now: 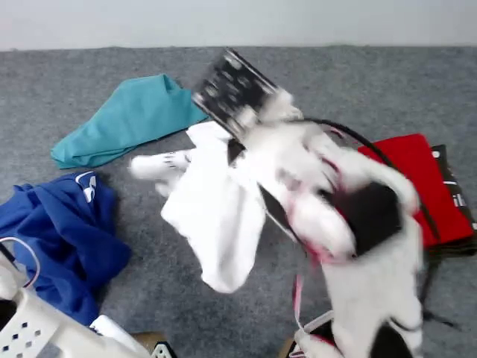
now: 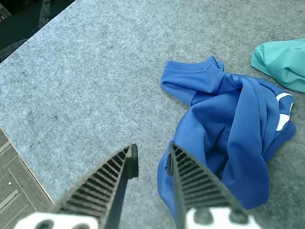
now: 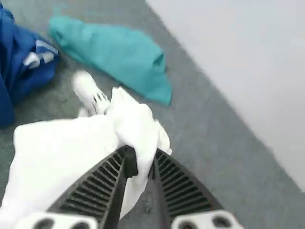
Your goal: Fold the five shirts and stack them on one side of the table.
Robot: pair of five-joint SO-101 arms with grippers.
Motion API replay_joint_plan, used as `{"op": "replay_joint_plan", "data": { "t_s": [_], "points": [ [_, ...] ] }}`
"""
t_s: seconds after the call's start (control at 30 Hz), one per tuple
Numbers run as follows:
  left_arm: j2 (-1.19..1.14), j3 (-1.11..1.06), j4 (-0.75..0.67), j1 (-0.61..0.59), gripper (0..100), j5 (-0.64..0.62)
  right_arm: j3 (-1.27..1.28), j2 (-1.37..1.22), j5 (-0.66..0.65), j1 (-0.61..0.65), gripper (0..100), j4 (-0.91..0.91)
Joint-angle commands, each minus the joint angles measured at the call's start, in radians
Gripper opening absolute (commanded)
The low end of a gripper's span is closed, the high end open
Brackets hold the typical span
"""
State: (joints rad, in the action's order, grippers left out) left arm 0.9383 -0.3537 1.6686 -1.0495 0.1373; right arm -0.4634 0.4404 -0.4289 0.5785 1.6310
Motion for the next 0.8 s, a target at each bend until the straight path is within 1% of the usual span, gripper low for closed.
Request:
{"op": "replay_joint_plan", "data": {
  "t_s": [0.0,0.1,0.2,0.3,0.37,0.53,0.63,0.67,0.77],
  "points": [
    [0.011,0.002,-0.015,-0.003,11,-0.005,0.037,0.028,-0.008,-0.036,1.0,-0.012],
    [0.011,0.002,-0.015,-0.003,11,-0.005,0.183,-0.004,-0.008,-0.116,1.0,-0.091],
    [0.011,0.002,-0.014,-0.003,11,-0.005,0.384,-0.041,-0.008,-0.176,1.0,-0.245],
    [0.011,0.002,-0.014,-0.003,11,-0.005,0.557,-0.056,-0.003,-0.162,1.0,-0.395],
    [0.011,0.002,-0.014,-0.003,11,-0.005,0.601,-0.048,-0.002,-0.099,1.0,-0.441],
    [0.011,0.002,-0.014,-0.003,11,-0.005,0.548,-0.001,-0.003,0.094,1.0,-0.453],
    [0.011,0.002,-0.014,-0.003,11,-0.005,0.42,0.004,0.002,0.156,1.0,-0.404],
    [0.011,0.002,-0.014,-0.003,11,-0.005,0.359,-0.007,0.018,0.163,1.0,-0.372],
    [0.011,0.002,-0.015,-0.003,11,-0.005,0.121,-0.05,0.137,0.193,1.0,-0.252]
  ]
}}
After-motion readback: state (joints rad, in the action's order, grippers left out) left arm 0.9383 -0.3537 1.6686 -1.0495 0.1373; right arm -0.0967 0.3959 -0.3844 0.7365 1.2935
